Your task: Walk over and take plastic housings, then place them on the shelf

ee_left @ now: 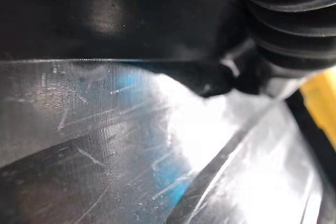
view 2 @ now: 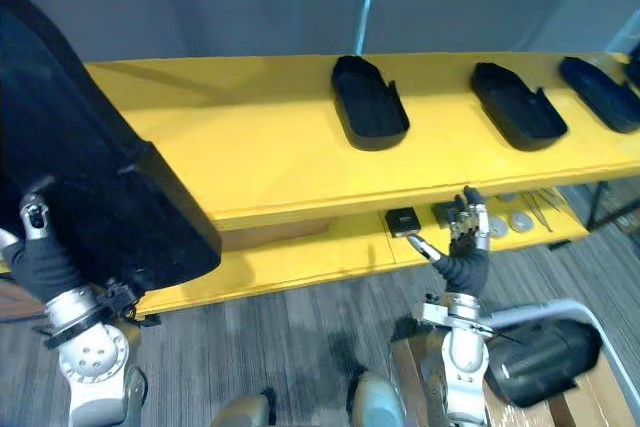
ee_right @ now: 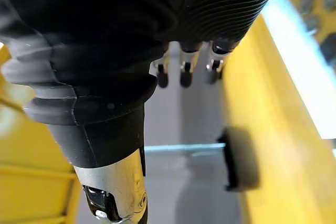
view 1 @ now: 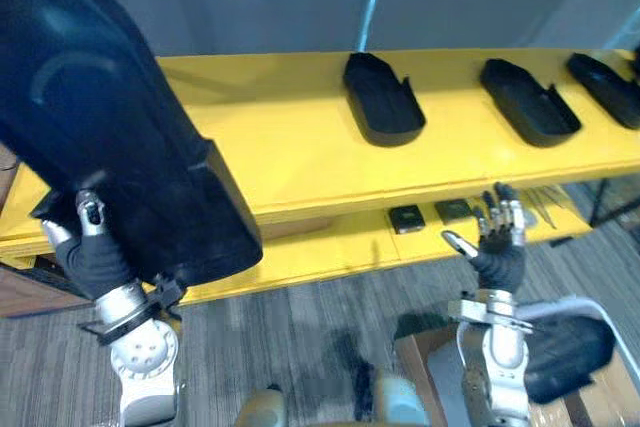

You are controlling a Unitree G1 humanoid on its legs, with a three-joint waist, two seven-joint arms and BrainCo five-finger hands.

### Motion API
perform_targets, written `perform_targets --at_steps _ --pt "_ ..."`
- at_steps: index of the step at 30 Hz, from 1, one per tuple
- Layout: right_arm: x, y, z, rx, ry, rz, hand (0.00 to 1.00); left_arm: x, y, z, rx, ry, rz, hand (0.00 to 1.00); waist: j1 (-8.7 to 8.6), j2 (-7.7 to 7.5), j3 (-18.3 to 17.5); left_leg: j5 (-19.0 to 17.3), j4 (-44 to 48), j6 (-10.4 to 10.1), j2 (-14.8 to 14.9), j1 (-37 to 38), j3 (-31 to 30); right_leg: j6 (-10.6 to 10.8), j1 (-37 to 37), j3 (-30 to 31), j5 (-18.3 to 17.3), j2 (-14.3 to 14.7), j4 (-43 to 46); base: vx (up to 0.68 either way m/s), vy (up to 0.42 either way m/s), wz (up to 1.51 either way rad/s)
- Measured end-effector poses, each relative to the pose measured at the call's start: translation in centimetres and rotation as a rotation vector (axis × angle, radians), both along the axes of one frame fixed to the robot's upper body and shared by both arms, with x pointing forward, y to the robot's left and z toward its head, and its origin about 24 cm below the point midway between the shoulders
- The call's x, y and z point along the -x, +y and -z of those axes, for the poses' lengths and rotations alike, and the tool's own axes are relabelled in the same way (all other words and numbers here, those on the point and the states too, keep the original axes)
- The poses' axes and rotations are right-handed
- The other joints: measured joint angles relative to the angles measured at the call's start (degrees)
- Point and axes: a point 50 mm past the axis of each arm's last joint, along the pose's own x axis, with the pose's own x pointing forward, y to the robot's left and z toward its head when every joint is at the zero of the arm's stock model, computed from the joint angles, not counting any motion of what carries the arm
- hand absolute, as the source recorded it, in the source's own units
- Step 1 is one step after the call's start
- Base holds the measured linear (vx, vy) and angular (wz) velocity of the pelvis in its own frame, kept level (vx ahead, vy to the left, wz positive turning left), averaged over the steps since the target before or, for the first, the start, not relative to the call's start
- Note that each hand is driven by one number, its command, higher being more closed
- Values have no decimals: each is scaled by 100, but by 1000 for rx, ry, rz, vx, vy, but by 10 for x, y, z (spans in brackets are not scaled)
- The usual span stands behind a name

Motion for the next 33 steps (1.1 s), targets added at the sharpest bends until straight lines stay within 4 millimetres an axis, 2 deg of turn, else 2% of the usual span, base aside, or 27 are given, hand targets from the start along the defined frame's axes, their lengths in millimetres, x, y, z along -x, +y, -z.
perform_targets --at_steps 1,4,6,8,11,15,21,23,26,27,29,31,33 --pt "0 -1 -4 26 -10 16 0 1 -5 5 14 24 17 100 13 20 -105 -197 19 -172 41 65 4 247 210 -35 -127 -56 -101 378 -384 92" --pt "-8 -9 -20 136 -54 79 0 6 -14 21 66 100 46 100 126 559 -355 -114 -149 -373 588 112 333 75 624 -445 -14 328 -708 254 -254 43" --pt "-13 -15 -33 179 -101 145 0 7 -13 19 63 94 48 100 173 636 -403 83 -459 -421 677 291 698 10 770 -478 30 392 -917 149 -126 16" --pt "-9 -26 -47 190 -163 228 0 7 -14 13 51 68 70 100 132 639 -403 204 -589 -399 719 319 1081 -17 910 -610 78 367 -1152 68 -59 20" --pt "5 -41 -70 217 -279 318 0 6 -16 8 26 34 106 100 20 632 -401 272 -835 -364 672 505 1315 29 1052 -666 112 317 -1290 23 26 9" --pt "15 -45 -75 226 -303 299 0 4 -14 4 15 16 134 100 -33 611 -413 286 -948 -343 612 660 1485 52 1144 -517 236 300 -1499 -14 51 -24" --pt "25 -46 -65 178 -268 254 0 1 -4 1 -49 54 152 100 -296 642 -403 311 -969 -303 580 683 1811 58 1161 -215 542 341 -1934 -42 12 -26" --pt "28 -46 -67 174 -282 209 0 -9 -1 3 -64 116 166 100 -305 693 -382 311 -972 -303 571 682 1959 22 1085 -96 583 372 -1977 -71 -2 -32" --pt "27 -43 -74 213 -309 119 0 -39 10 18 -20 241 170 100 -404 829 -306 378 -1032 -244 525 658 2084 36 913 4 593 376 -1953 -96 -15 -25" --pt "25 -43 -78 245 -323 78 0 -54 16 28 14 305 148 100 -455 922 -238 381 -1069 -238 485 629 2127 47 830 17 614 347 -1958 -87 5 -28" --pt "22 -43 -84 279 -339 44 0 -67 21 35 46 365 108 100 -490 1004 -195 398 -1137 -212 441 561 2268 34 686 21 686 304 -1949 -50 23 -29" --pt "17 -42 -90 302 -358 -28 0 -91 38 53 104 491 49 100 -643 1054 -124 523 -1148 -129 344 473 2289 49 580 70 843 218 -1949 -25 16 -16" --pt "12 -38 -94 306 -382 -110 0 -103 53 58 166 536 1 100 -757 1090 -16 543 -1148 -121 334 527 2354 91 577 166 892 232 -1939 -25 3 -22"
